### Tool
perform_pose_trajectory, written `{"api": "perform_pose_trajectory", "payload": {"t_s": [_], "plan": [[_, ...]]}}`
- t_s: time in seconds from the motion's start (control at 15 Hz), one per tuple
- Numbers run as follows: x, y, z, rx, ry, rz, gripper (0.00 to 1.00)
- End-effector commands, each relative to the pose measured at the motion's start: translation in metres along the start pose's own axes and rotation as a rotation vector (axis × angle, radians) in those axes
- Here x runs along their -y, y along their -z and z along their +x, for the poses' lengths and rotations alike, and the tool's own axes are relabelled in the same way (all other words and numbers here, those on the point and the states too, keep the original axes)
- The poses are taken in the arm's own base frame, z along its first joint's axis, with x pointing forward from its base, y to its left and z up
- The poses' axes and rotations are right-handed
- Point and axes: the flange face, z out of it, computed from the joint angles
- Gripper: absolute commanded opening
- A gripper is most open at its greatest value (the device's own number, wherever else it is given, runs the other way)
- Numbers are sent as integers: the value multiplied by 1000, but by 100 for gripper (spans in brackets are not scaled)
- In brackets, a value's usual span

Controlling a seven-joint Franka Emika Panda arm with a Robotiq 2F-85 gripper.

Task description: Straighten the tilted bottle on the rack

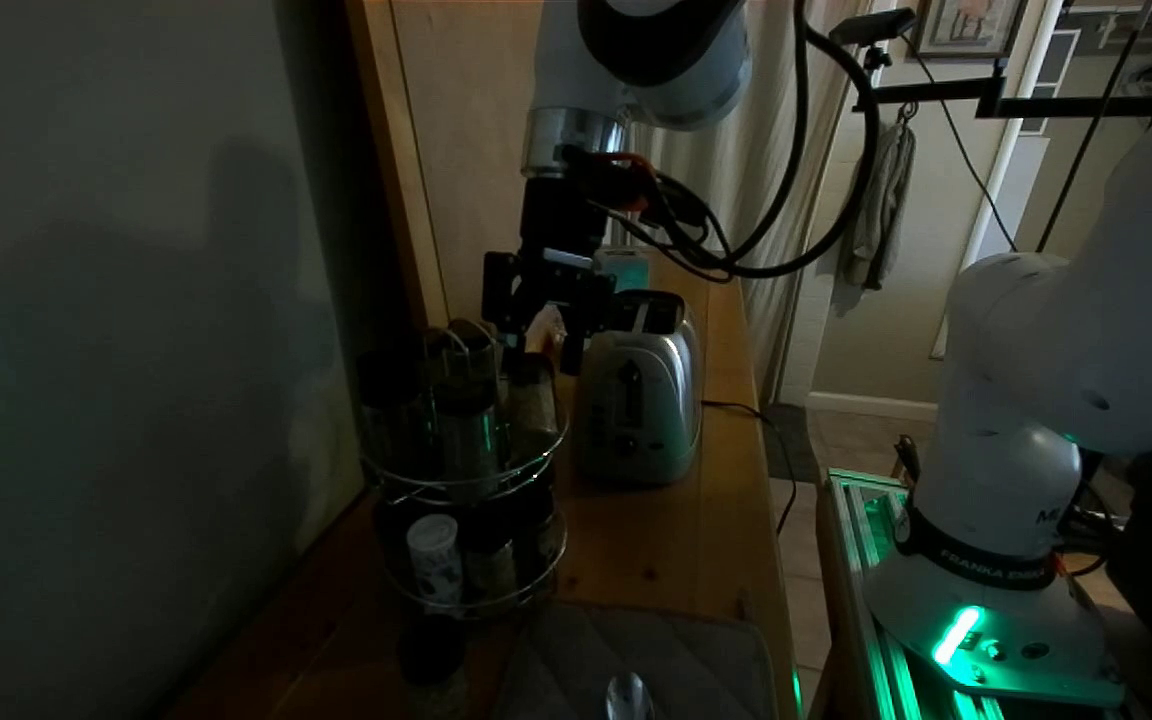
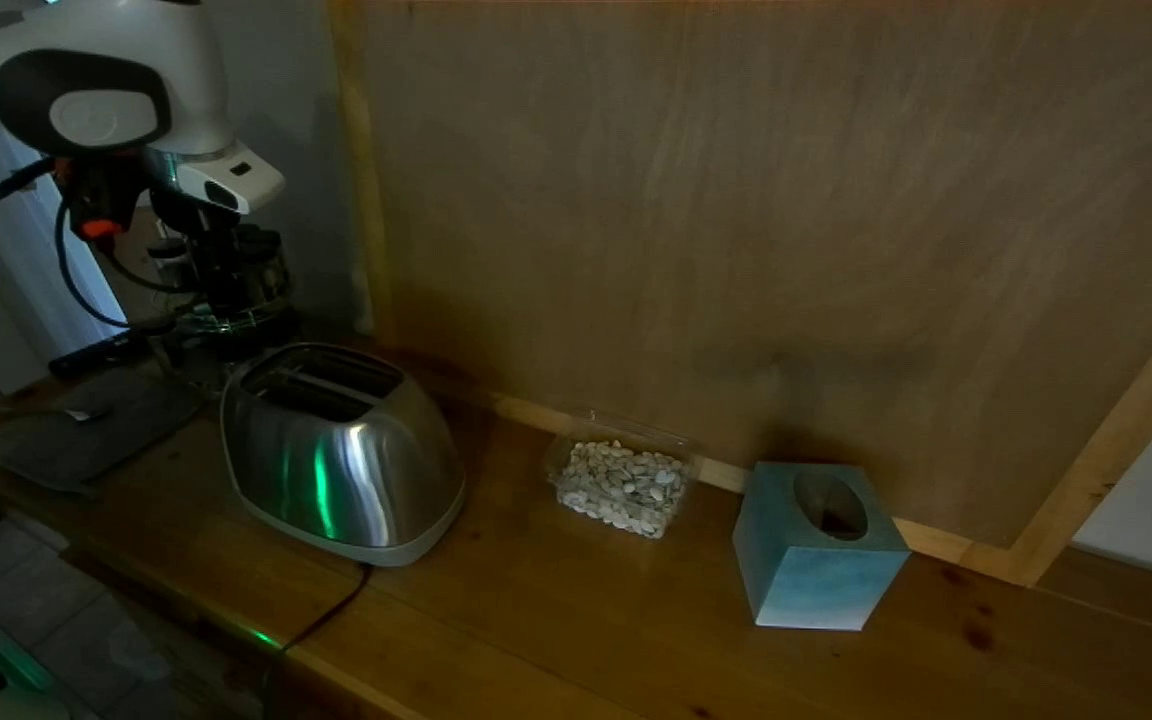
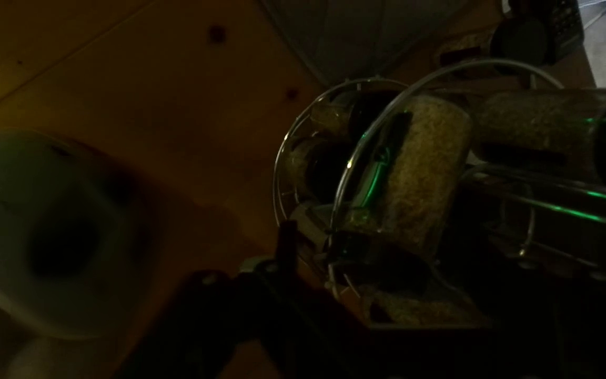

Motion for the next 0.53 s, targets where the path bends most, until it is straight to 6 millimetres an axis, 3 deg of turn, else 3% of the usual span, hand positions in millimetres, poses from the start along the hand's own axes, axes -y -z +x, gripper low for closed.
{"api": "perform_pose_trajectory", "payload": {"t_s": [0.0, 0.2, 0.47], "plan": [[-2, -3, 0, 2, 5, 27, 44], [0, -2, 1, -3, 7, 34, 28], [0, -2, 0, -5, 12, 38, 27]]}}
